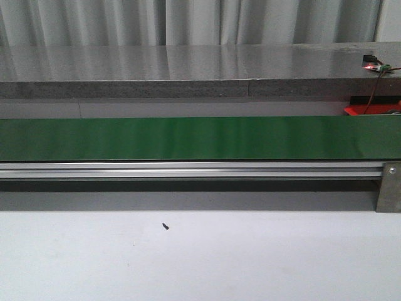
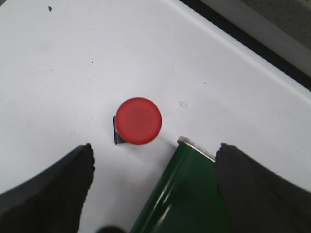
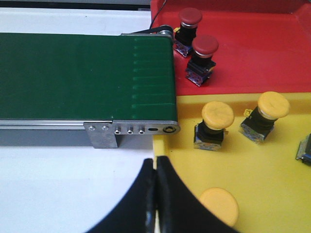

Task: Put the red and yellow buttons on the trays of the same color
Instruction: 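Grasp a second red button with the left gripper and release it on the belt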

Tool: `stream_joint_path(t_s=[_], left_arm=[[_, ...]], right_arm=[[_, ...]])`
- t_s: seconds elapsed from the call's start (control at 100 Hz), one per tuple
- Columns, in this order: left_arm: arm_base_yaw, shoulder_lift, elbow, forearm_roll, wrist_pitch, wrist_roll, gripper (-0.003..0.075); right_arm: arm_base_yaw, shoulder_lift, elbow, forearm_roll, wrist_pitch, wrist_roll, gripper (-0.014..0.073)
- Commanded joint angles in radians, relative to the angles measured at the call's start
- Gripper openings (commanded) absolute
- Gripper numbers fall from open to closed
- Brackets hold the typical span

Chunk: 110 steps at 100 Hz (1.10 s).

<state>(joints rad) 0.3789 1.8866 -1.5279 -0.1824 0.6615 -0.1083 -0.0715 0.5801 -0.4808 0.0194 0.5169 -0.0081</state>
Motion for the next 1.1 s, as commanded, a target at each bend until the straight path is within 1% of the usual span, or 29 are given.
stream_joint_path(t_s=[0.0,0.21,0.59,0.72,0.77,0.78,0.95,1.02,1.09], left_arm=[[0.0,0.002,-0.071,-0.014,-0.061,-0.015,0.0495],[0.0,0.106,-0.129,-0.056,-0.088,-0.015,0.0495],[0.0,0.193,-0.131,-0.059,-0.174,-0.015,0.0494],[0.0,0.208,-0.131,-0.059,-0.182,-0.015,0.0484],[0.0,0.211,-0.131,-0.059,-0.182,-0.015,0.045],[0.0,0.211,-0.131,-0.059,-0.182,-0.015,0.043],[0.0,0.211,-0.131,-0.059,-0.186,-0.015,0.0261],[0.0,0.211,-0.131,-0.059,-0.186,-0.015,0.0214],[0.0,0.209,-0.131,-0.059,-0.186,-0.015,0.0188]], right_arm=[[0.001,-0.003,-0.026,-0.007,-0.072,0.0,-0.0058],[0.001,-0.003,-0.026,-0.007,-0.072,0.0,-0.0058],[0.001,-0.003,-0.026,-0.007,-0.072,0.0,-0.0058],[0.001,-0.003,-0.026,-0.007,-0.072,0.0,-0.0058],[0.001,-0.003,-0.026,-0.007,-0.072,0.0,-0.0058],[0.001,-0.003,-0.026,-0.007,-0.072,0.0,-0.0058],[0.001,-0.003,-0.026,-0.007,-0.072,0.0,-0.0058],[0.001,-0.003,-0.026,-0.007,-0.072,0.0,-0.0058],[0.001,-0.003,-0.026,-0.007,-0.072,0.0,-0.0058]])
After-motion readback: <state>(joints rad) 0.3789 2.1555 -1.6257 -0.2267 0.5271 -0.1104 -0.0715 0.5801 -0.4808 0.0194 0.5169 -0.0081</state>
